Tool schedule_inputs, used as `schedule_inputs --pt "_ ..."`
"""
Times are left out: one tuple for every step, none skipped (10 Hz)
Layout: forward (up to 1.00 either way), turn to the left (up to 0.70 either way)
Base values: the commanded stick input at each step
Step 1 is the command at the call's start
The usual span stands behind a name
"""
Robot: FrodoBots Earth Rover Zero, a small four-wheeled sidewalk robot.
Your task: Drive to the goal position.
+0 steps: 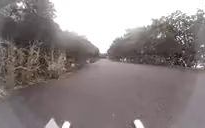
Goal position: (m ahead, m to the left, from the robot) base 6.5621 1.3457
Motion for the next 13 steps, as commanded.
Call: schedule_inputs --pt "0.50 0.00" --pt "0.50 0.00" --pt "0.50 0.00" --pt "0.50 0.00" --pt "0.50 0.00" --pt "0.50 0.00" --pt "0.50 0.00" --pt "0.50 0.00" --pt "0.50 0.00" --pt "0.50 0.00" --pt "0.50 0.00" --pt "0.50 0.00" --pt "0.50 0.00"
